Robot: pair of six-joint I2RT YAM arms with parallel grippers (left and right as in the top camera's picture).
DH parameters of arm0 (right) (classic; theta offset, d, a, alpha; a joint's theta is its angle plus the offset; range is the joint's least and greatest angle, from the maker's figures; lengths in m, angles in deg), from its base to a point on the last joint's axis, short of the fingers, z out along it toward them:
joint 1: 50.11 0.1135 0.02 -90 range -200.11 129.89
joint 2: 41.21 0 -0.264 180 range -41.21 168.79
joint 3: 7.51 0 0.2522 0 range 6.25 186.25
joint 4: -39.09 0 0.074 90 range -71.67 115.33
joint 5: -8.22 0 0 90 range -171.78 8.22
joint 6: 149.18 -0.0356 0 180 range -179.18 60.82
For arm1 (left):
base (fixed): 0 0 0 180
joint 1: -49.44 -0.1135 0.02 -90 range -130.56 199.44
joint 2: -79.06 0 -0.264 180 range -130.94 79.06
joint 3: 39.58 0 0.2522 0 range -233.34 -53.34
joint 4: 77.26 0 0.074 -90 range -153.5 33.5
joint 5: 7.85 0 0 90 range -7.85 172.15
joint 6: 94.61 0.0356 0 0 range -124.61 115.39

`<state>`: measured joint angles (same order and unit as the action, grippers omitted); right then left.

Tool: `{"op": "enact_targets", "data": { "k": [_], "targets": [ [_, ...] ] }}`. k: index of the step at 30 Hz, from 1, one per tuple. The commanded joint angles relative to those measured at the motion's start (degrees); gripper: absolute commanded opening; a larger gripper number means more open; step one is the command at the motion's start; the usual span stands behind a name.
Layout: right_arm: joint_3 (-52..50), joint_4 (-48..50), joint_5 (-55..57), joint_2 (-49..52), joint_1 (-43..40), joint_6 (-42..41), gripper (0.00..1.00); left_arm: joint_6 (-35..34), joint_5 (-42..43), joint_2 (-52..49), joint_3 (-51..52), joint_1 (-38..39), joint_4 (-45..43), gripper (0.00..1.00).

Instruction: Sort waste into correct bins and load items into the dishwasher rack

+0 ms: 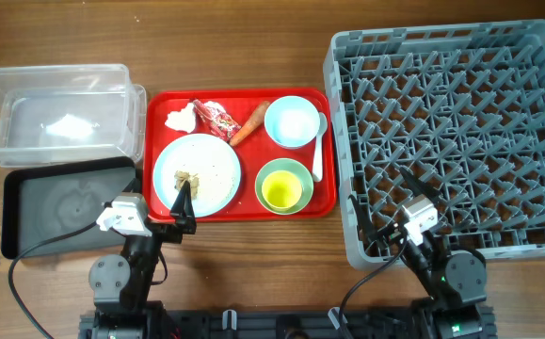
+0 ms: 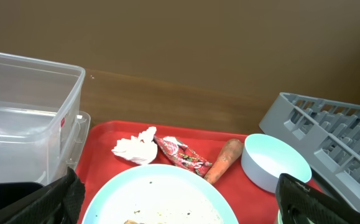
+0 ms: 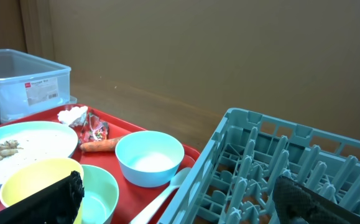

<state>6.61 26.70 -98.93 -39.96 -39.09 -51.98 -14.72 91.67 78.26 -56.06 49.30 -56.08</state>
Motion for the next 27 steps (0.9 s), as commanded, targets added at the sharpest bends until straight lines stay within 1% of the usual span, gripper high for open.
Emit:
{"op": "enact_targets", "data": {
  "k": [1, 4, 8, 12, 16, 17, 19, 22, 24, 25, 26, 27],
  "targets": [
    [-0.07, 0.26, -0.74, -0.46, -0.22, 0.28, 1.0, 0.72, 0.22, 0.63, 0.74, -0.46, -1.01, 1.0],
    [-0.07, 0.26, -0.74, -0.46, -0.22, 0.28, 1.0, 0.7, 0.24, 0.63, 0.74, -0.46, -0.37, 1.0],
    [-0.07, 0.42, 0.96, -0.46, -0.24, 7.91, 1.0, 0.68, 0.31, 0.52, 0.74, -0.46, -0.37, 1.0],
    [-0.07, 0.24, 0.63, -0.46, -0.24, 7.61, 1.0, 0.55, 1.51, 0.42, 0.74, -0.44, -0.5, 1.0],
    [-0.07, 0.55, -3.69, -0.46, -0.22, 7.28, 1.0, 0.28, 7.1, 0.42, 0.63, -0.46, -2.99, 1.0],
    [-0.04, 0.9, -4.68, -0.46, -0.24, 6.49, 1.0, -0.39, 7.45, 0.42, 0.46, -0.46, -3.56, 1.0],
    [0.72, 1.18, -5.03, -0.46, -0.24, 2.6, 1.0, -4.02, 7.41, 0.42, 0.02, -0.46, -6.56, 1.0],
    [3.21, 1.11, -5.01, -0.26, -0.24, -1.73, 1.0, -7.23, 7.41, 0.28, -2.08, -0.46, -6.56, 1.0],
    [5.42, 0.68, -5.01, 0.55, -0.24, -3.87, 0.99, -8.52, 7.41, -0.83, -4.98, -0.46, -4.09, 1.0],
    [8.61, -1.18, -5.01, 2.1, -0.24, -6.21, 1.0, -8.61, 7.41, -2.75, -8.11, -0.46, -1.53, 1.0],
    [14.51, -6.97, -5.03, 5.75, -0.24, -7.43, 1.0, -8.57, 7.39, -7.56, -13.75, -0.46, 2.38, 1.0],
    [17.25, -9.6, -5.03, 7.78, -0.24, -7.43, 1.0, -8.57, 7.37, -10.34, -16.2, -0.46, 3.61, 1.0]
  ]
}}
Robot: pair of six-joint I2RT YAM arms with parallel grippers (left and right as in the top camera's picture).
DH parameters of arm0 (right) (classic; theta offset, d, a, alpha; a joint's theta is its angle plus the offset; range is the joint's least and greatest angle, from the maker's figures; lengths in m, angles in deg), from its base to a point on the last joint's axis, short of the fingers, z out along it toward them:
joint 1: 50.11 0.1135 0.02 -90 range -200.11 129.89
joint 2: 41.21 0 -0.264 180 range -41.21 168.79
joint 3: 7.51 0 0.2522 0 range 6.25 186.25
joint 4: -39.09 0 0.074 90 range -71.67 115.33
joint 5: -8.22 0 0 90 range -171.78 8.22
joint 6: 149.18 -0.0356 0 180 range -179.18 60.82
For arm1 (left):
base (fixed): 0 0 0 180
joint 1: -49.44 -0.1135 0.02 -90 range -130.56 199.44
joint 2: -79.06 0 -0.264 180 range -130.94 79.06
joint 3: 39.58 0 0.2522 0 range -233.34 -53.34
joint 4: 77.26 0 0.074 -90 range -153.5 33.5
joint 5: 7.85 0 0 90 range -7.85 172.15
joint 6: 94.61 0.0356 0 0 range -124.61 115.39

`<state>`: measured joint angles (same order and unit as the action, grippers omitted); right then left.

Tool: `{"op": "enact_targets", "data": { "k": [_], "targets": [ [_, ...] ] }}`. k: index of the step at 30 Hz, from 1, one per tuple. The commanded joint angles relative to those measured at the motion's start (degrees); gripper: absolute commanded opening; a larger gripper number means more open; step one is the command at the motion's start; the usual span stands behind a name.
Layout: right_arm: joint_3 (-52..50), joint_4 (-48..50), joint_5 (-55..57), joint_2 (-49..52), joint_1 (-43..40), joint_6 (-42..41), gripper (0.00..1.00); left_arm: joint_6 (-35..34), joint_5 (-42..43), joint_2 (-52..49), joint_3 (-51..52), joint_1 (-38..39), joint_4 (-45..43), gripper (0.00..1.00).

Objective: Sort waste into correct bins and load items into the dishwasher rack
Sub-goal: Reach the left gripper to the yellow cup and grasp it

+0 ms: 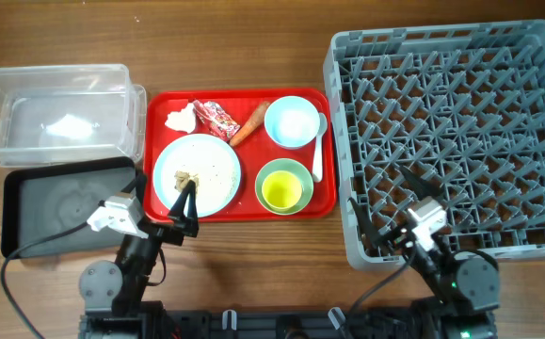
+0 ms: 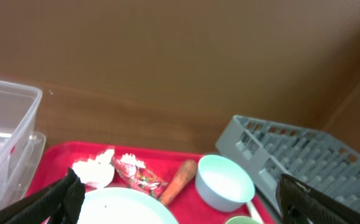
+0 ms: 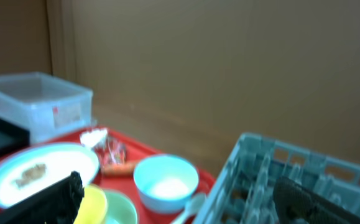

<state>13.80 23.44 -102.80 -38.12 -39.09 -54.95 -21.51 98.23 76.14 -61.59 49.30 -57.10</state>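
A red tray (image 1: pixel 324 207) holds a pale plate (image 1: pixel 197 172) with food scraps, a blue bowl (image 1: pixel 292 122), a green bowl (image 1: pixel 283 185), a white spoon (image 1: pixel 319 146), a carrot (image 1: pixel 249 122), a red wrapper (image 1: pixel 215 117) and a crumpled tissue (image 1: pixel 180 120). The grey dishwasher rack (image 1: pixel 451 132) stands to the right. My left gripper (image 1: pixel 164 202) hovers open at the tray's near left corner, over the plate's edge. My right gripper (image 1: pixel 390 209) is open over the rack's near left corner. Neither holds anything. The left wrist view shows bowl (image 2: pixel 224 182), carrot (image 2: pixel 178 180) and wrapper (image 2: pixel 141 176) ahead.
A clear plastic bin (image 1: pixel 56 111) sits at the far left, a black tray bin (image 1: pixel 65 202) just in front of it. The blurred right wrist view shows the blue bowl (image 3: pixel 166 182), plate (image 3: pixel 40 171) and rack (image 3: pixel 291 180).
Both wrists have shifted slightly toward the near edge. The left wrist view now sits higher and turned right, with the tray items smaller and lower. Both grippers stay open and empty.
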Motion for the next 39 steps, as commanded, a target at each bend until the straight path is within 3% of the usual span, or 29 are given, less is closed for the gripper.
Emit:
{"op": "enact_targets", "data": {
  "k": [1, 3, 5, 9, 11, 13, 16, 17, 22, 26, 29, 30, 32, 34, 35, 39],
  "targets": [
    [13.09, -9.11, -1.16, 8.35, -0.24, -4.42, 1.0, -1.77, 0.83, -11.5, -13.31, -0.46, 5.84, 1.0],
    [21.2, -14.82, -1.16, 15.41, -0.24, -4.24, 1.0, -1.79, 0.96, -20.37, -20.13, -0.44, 9.07, 1.0],
    [34.23, -23.1, -1.14, 27.56, -0.24, -4.24, 1.0, -1.57, 1.99, -36.57, -34.71, -0.44, 18.43, 1.0],
    [52.26, -35.85, -1.29, 44.87, -0.22, -4.44, 1.0, -1.55, 4.33, -57.7, -57.75, 1.51, 33.83, 1.0],
    [56.17, -38.23, -4.33, 49.51, -0.24, -4.44, 1.0, -2.47, 6.75, -63.08, -62.9, 2.45, 35.85, 1.0],
    [57.99, -39.01, -14.93, 54.03, -0.24, -5.7, 1.0, -3.48, 14.78, -66.42, -63.67, 2.71, 35.39, 1.0],
    [57.99, -38.71, -17.42, 56.74, -0.24, -5.97, 1.0, -3.06, 12.26, -70.51, -63.67, 8.31, 41.16, 0.98],
    [57.99, -38.75, -13.97, 57.55, -0.24, -8.04, 1.0, -3.06, 7.93, -72.02, -63.65, 11.93, 44.44, 0.91],
    [57.99, -42.23, 10.1, 60.15, -0.24, -25.92, 1.0, -7.02, -7.02, -79.82, -62.53, 26.97, 52.61, 0.73],
    [57.99, -44.35, 14.67, 61.46, -0.24, -28.59, 1.0, -12.41, -11.19, -86.51, -60.5, 33.81, 51.08, 0.65],
    [57.96, -45.33, 14.8, 61.86, -0.24, -28.61, 1.0, -12.48, -11.32, -91.56, -60.26, 36.13, 48.63, 0.6],
    [57.96, -45.35, 14.73, 61.96, -0.24, -28.61, 1.0, -12.5, -12.0, -93.26, -60.26, 36.59, 47.76, 0.54],
    [57.96, -45.35, 14.56, 61.96, -0.24, -28.61, 0.99, -12.5, -13.18, -95.45, -60.26, 36.68, 46.27, 0.38],
    [57.96, -45.35, 14.56, 61.94, -0.24, -28.63, 1.0, -12.5, -13.16, -96.02, -60.35, 36.61, 45.0, 0.12],
    [57.96, -45.38, 14.56, 61.94, -0.24, -28.61, 1.0, -12.48, -13.16, -95.73, -60.7, 36.61, 45.09, 0.04],
    [57.96, -45.75, 13.44, 61.94, -0.24, -28.33, 0.94, -12.46, -12.61, -91.95, -67.43, 34.16, 52.85, 0.04]
  ]
}}
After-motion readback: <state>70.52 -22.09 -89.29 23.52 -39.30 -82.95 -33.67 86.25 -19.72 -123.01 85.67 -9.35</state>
